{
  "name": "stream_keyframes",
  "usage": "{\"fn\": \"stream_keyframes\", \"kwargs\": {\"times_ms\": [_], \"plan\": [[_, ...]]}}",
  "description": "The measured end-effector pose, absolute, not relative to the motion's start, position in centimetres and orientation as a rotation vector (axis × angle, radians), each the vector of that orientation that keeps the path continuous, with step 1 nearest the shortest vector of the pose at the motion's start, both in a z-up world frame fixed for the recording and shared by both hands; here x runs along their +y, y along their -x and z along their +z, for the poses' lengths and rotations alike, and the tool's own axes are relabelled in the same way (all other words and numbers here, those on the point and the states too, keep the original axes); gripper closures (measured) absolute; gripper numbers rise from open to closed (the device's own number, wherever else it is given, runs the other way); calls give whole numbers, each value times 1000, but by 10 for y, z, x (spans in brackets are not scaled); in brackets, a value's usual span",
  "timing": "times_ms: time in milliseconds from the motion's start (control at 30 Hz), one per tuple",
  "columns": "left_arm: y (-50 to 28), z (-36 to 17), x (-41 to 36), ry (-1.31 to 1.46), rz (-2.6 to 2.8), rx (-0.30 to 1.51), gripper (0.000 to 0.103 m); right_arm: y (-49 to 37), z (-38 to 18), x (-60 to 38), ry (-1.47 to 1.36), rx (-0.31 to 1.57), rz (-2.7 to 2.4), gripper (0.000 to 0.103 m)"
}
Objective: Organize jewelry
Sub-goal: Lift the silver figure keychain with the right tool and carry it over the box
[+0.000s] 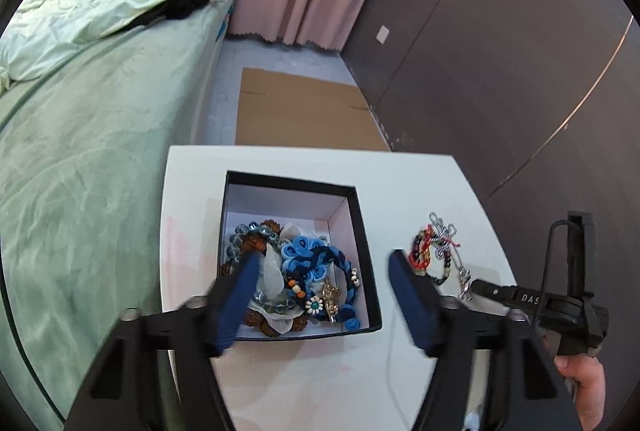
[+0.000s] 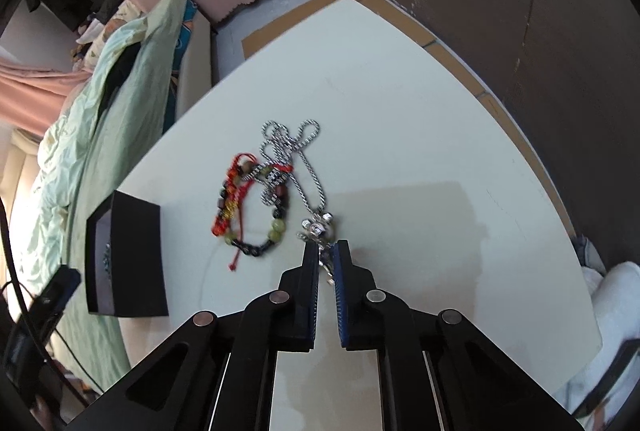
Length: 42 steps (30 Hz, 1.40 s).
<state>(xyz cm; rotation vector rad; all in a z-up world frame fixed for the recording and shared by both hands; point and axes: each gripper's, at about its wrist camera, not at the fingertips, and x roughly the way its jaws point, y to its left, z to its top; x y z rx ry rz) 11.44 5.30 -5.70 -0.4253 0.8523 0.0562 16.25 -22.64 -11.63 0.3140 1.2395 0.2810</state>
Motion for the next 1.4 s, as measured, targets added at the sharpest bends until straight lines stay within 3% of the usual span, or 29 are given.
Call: {"fn": "stream_keyframes", "kwargs": {"times_ms": [67, 200, 533, 700, 800, 967, 1400], "plan": [[-114, -54, 53, 424, 50, 848, 32, -166, -114, -228, -342, 1234, 280, 93], [-115, -55, 55, 432, 55, 852, 32, -171, -114, -227, -336, 1215, 262, 74], [-119, -57, 57, 448, 54, 859, 32, -180, -115, -197, -215, 1201, 257, 69], [-120, -57, 57, 455, 57, 862, 32, -173, -113, -183, -48, 1184, 244, 71], [-120, -57, 57, 452, 57, 862, 32, -170, -112, -187, -26, 1192, 224, 87], [-117, -56, 55, 446, 54, 859, 32, -170, -107, -213, -214, 1200, 272, 87], [-100, -43, 71, 479, 70, 819, 32, -135, -43, -215, -395, 999, 486, 87]]}}
